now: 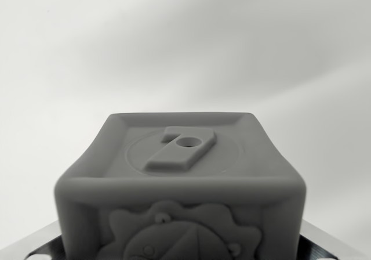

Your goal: Destack cube

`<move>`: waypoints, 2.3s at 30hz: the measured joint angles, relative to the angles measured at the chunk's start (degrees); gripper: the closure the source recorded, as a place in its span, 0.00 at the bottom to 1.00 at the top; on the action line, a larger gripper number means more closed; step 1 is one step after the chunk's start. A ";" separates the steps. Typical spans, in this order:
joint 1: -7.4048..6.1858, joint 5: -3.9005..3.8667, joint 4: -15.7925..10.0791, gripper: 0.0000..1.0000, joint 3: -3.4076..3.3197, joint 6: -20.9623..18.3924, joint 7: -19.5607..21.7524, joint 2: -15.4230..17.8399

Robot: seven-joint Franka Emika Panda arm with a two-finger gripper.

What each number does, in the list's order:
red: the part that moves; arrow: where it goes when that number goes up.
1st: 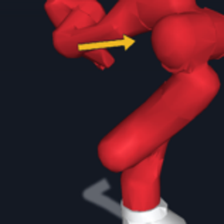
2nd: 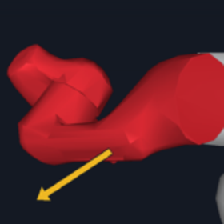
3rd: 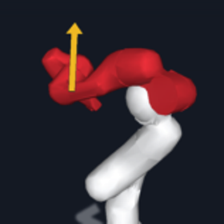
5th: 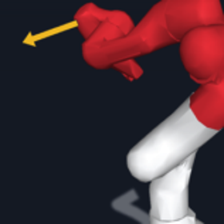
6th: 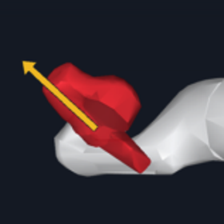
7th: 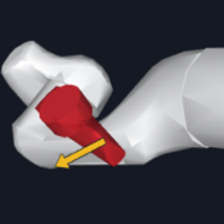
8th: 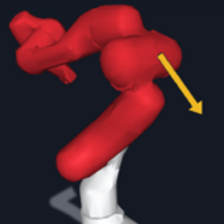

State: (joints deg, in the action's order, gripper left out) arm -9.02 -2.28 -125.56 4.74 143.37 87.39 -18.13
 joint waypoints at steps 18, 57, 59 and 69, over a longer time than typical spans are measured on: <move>2.72 -0.16 1.55 1.00 -0.31 0.93 -7.98 -2.43; 8.05 -0.45 6.10 1.00 -0.86 2.00 -24.21 -8.12; 8.37 -0.47 6.48 1.00 -0.89 2.04 -25.16 -8.52; 9.70 -0.56 7.93 1.00 -0.99 2.17 -29.13 -10.10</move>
State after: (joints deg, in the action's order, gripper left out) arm 0.68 -2.84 -117.63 3.75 145.54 58.26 -28.23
